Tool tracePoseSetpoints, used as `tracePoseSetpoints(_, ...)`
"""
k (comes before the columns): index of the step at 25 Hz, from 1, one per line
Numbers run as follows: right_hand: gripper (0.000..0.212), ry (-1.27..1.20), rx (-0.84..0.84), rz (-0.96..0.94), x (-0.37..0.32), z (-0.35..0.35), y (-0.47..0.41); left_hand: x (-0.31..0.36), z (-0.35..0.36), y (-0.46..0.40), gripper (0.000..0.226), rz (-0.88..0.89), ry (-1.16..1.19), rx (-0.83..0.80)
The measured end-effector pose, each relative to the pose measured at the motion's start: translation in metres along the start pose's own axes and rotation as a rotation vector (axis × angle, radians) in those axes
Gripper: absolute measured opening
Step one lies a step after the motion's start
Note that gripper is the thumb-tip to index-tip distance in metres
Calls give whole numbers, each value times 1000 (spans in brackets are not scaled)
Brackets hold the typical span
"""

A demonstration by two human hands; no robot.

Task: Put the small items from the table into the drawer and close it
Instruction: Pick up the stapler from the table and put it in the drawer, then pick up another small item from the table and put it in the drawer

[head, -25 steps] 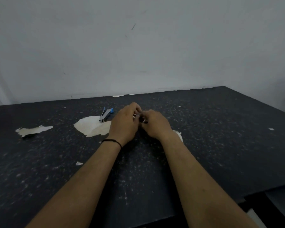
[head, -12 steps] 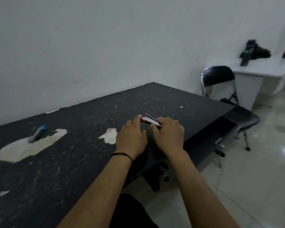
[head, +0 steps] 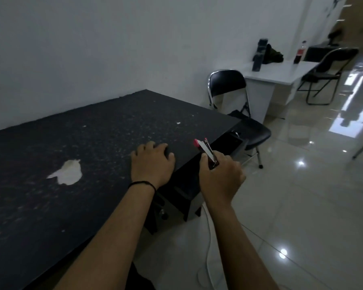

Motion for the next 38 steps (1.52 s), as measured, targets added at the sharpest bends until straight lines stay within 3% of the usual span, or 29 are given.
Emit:
tracePoseSetpoints(4, 20, 50, 3, 98, 24, -1, 12, -6, 0, 1, 54, 39, 18, -8)
tracePoseSetpoints(9, 31, 239, -201, 39, 17, 12, 18, -3, -1, 6, 52, 75, 64, -13)
tracePoseSetpoints(13, 23, 348, -348, 15, 6, 15, 4, -5, -4, 8, 49, 93, 77, 19)
tracePoseSetpoints(20, 22, 329, -313, 74, 5, 25, -6, -3, -6, 10, 48, 97, 79, 44)
tracePoseSetpoints(29, 17, 531, -485, 44, -2, 31, -11, -5, -2, 8, 48, 111, 95, 50)
tracePoseSetpoints(32, 19, 489, -439, 38, 3, 33, -8, -6, -2, 8, 47, 99, 111, 54)
tracePoseSetpoints(38, 13, 67, -83, -92, -21, 16, -8, -19, -22, 14, 32, 36, 134, 113)
Point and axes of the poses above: each hand's wrist, its own y-axis away from the middle knuckle, its own z-axis out of the palm, x = y × z, the point moved 4 cm from there along -y, towards the middle knuckle, and after that the axes turned 3 degrees about x, right-handed, at the moved point
